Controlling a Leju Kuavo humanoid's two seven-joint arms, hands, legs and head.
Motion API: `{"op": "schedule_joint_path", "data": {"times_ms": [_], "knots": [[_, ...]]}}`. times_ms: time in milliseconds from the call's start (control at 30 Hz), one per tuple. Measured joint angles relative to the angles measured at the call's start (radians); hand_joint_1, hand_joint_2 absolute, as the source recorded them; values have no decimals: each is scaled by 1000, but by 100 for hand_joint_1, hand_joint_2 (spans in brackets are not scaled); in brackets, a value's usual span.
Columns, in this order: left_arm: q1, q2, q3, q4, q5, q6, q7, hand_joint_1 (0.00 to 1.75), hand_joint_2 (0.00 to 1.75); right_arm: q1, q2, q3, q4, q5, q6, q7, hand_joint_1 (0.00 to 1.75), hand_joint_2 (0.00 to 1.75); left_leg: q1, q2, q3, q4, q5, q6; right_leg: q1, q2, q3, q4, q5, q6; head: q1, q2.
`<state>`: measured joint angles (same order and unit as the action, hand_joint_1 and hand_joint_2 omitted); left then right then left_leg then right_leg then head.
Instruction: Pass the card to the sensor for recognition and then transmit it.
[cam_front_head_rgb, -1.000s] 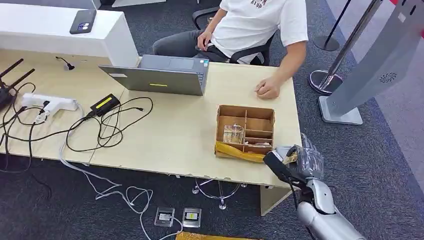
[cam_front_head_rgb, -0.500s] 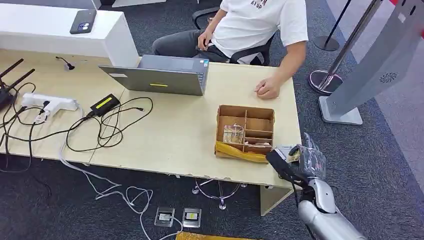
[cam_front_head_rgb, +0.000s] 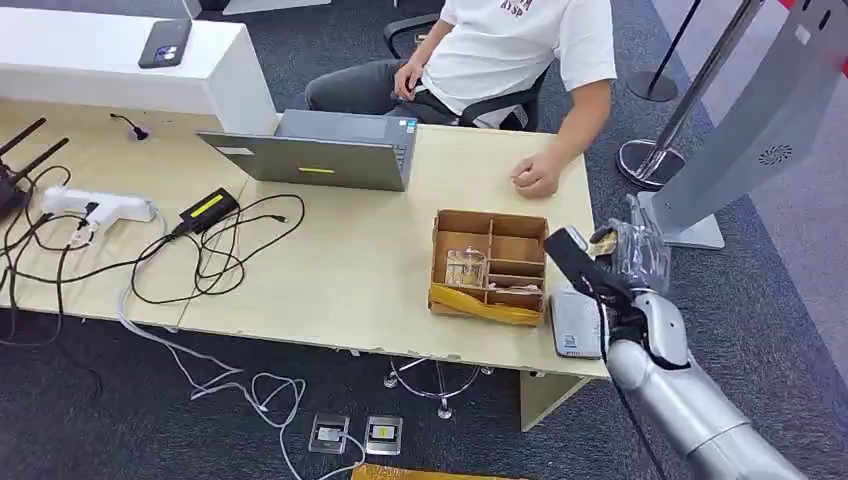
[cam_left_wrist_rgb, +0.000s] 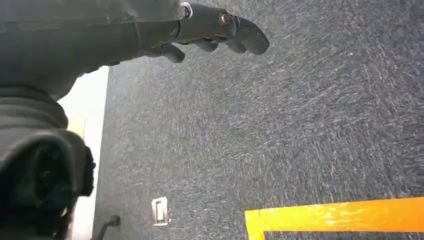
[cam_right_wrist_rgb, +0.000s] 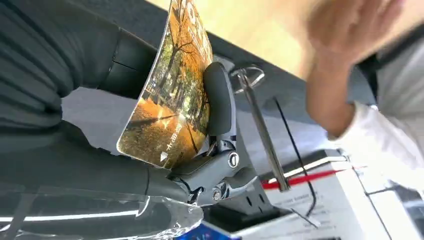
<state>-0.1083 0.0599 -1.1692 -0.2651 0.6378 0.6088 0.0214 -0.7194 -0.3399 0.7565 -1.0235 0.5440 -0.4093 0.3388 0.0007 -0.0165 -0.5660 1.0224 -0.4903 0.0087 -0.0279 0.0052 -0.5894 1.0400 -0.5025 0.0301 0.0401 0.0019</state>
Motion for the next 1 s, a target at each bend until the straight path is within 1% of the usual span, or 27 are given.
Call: {"op": "schedule_joint_path", "data": {"times_ms": [200,367,567,667,767,800,867,900,933,967,1000], "knots": [[-2,0,-16,0,-6,-1,-7,0,0,-137,14,9,-4,-6,44,8,175,175,0,0,0,0,0,0,0,0,0,0,0,0,0,0],[-5,-2,-24,0,-18,-6,-7,0,0,-221,50,29,31,-26,69,3,175,175,1,0,-1,0,0,0,1,0,0,0,0,0,0,0],[-14,-3,-42,0,-32,-19,-6,0,0,-272,94,71,98,-10,76,-2,175,175,1,-1,-1,0,0,0,1,-1,0,0,0,0,0,0],[-16,-3,-43,0,-29,-19,-6,0,0,-292,123,86,148,-19,69,-11,173,175,1,-1,-1,0,0,0,1,0,0,0,0,0,0,0],[-15,-2,-43,0,-27,-20,-6,0,0,-305,146,95,192,-19,66,-24,175,175,1,-1,-1,0,0,0,1,-1,0,0,0,0,0,0],[-15,-2,-43,0,-26,-21,-6,0,0,-309,151,98,205,-19,65,-26,169,175,1,-1,-1,0,0,0,1,-1,0,0,0,0,0,0],[-15,-2,-43,0,-26,-23,-6,0,0,-316,161,103,229,-19,65,-27,164,175,1,-1,-1,0,0,0,1,-1,0,0,0,0,0,0],[-15,-2,-44,0,-27,-24,-6,0,0,-318,164,105,242,-19,63,-27,152,175,1,-1,-1,0,0,0,1,-1,0,0,0,0,0,0],[-15,-2,-45,0,-27,-25,-6,0,0,-319,166,107,253,-21,61,-26,93,175,1,-2,-1,0,0,0,1,-1,0,0,0,0,0,0],[-14,-2,-45,0,-27,-26,-6,0,0,-319,167,109,262,-23,58,-25,40,175,1,-2,-1,0,0,0,1,-1,0,0,0,0,0,0],[-13,-2,-45,0,-27,-28,-6,0,0,-320,168,113,272,-24,57,-25,23,175,1,-2,-1,0,0,0,1,-1,0,0,0,0,0,0]]}}
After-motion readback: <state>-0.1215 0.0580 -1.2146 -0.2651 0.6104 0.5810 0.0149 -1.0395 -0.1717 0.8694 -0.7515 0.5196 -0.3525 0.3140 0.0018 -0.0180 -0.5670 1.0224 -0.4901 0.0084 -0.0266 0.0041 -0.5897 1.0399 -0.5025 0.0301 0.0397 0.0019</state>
